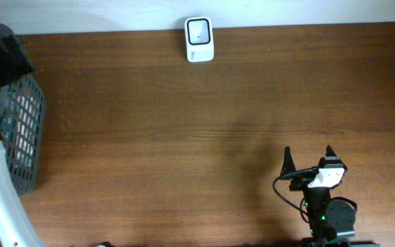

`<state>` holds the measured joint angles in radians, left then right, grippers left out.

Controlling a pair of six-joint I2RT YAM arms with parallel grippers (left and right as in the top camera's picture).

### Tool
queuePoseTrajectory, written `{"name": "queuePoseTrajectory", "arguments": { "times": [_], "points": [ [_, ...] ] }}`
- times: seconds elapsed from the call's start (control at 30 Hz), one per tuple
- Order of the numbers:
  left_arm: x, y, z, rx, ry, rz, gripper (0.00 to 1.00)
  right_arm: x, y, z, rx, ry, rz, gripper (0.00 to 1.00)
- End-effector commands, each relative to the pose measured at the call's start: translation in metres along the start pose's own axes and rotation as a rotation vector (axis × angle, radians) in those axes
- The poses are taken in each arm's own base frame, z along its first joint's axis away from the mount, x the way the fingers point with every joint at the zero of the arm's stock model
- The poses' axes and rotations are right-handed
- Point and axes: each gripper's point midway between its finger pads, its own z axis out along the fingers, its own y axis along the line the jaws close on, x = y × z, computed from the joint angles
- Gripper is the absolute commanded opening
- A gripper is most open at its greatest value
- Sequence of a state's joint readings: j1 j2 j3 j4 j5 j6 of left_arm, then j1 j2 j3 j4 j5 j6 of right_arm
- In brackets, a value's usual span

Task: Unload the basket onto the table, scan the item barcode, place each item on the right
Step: 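Reach the left gripper into the grey basket toward the white tube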

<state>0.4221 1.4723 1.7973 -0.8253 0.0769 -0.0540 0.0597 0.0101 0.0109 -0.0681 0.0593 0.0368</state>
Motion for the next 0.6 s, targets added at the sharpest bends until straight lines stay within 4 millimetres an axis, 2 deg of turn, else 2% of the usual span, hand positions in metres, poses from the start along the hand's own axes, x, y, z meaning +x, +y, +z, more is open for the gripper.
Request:
{"name": "queuePoseTrajectory", "arguments": {
  "times": [0.0,0.13,0.23,0.37,0.57],
  "points": [
    [-0.012,0.041,-0.009,-0.139,-0.04,-0.062,1.0,0.002,0.001,0.0,-0.004,0.004,-0.003,0.98],
    [-0.006,0.087,-0.008,-0.286,-0.022,-0.099,0.99,0.002,0.001,0.0,-0.004,0.004,-0.003,0.99],
    [0.009,0.11,0.009,-0.325,0.035,-0.128,0.99,0.002,0.001,0.0,-0.004,0.004,-0.003,0.98],
    [0.042,0.149,0.043,-0.378,0.147,-0.175,0.99,0.002,0.001,0.0,-0.004,0.004,-0.003,0.98],
    [0.079,0.164,0.085,-0.15,0.262,-0.101,1.0,0.002,0.001,0.0,-0.004,0.004,-0.003,0.98]
  ]
}}
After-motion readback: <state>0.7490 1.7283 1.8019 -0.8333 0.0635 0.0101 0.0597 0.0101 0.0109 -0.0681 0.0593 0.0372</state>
